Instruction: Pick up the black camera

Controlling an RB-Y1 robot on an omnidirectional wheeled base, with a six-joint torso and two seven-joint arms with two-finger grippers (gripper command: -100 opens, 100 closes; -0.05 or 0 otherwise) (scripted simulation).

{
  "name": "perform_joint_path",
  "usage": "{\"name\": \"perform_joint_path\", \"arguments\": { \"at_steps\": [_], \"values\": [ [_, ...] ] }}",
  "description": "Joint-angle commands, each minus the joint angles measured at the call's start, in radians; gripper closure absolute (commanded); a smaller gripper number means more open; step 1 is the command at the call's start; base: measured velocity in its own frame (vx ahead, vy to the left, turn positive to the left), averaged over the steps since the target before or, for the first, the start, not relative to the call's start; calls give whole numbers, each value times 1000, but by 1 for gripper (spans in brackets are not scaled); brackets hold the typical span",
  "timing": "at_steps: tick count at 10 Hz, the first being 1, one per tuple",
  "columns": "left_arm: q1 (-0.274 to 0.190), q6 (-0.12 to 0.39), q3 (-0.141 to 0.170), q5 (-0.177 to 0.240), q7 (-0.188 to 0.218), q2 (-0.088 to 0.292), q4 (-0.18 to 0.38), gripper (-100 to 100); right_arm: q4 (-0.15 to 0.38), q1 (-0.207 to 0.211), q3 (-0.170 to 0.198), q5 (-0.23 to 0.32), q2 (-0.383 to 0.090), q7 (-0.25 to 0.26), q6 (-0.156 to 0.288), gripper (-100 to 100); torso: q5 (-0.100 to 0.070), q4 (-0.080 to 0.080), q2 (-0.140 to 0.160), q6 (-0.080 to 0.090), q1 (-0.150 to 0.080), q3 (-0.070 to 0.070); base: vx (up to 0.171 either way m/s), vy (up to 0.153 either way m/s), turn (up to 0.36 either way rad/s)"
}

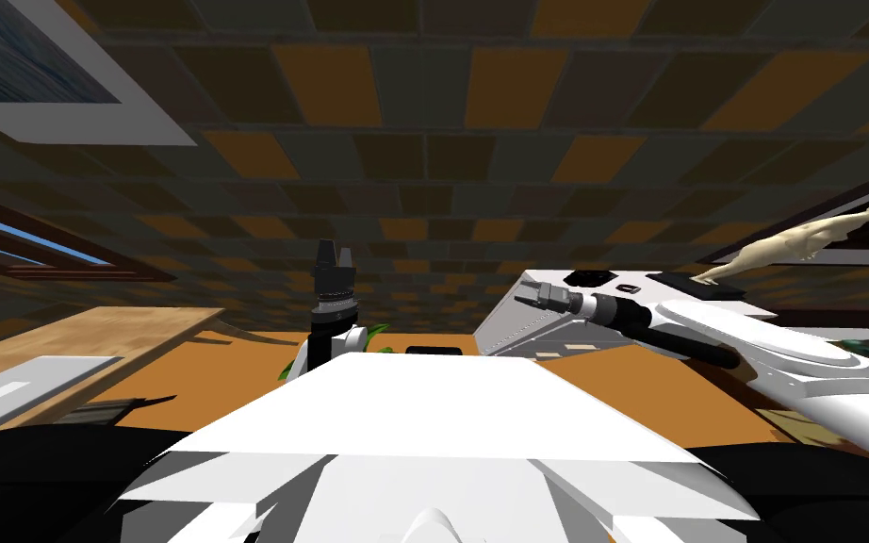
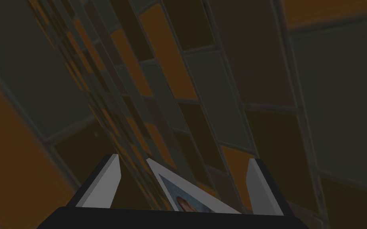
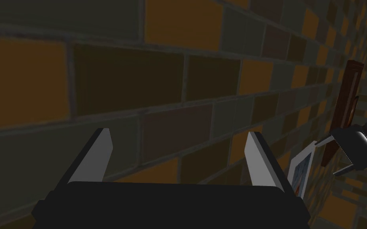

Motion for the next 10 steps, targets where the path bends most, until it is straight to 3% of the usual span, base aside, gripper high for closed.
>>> {"name": "perform_joint_path", "arguments": {
  "at_steps": [1,2,4,7,9,10],
  "values": [
    [0,0,0,0,0,0,0,0,2,2,-3,3,-33,-1,-3,-100,0,0,0,0,0,0,8,2,-7],
    [0,0,0,0,0,0,0,0,39,7,-14,28,-71,3,-35,-100,0,0,1,0,0,0,18,6,67],
    [0,0,0,0,0,0,0,0,39,7,-14,28,-112,3,-35,-100,0,0,0,0,0,0,17,-1,12],
    [0,0,0,0,0,0,0,0,111,16,-30,75,-211,15,-96,-100,0,0,0,0,-1,0,24,-10,47],
    [0,0,0,0,0,0,0,0,111,16,-30,75,-260,15,-96,-100,-1,0,0,0,-1,0,14,-12,10],
    [0,0,0,0,0,0,0,0,146,20,-37,97,-295,22,-126,-100,0,0,1,0,-1,0,10,-17,37]
  ]
}}
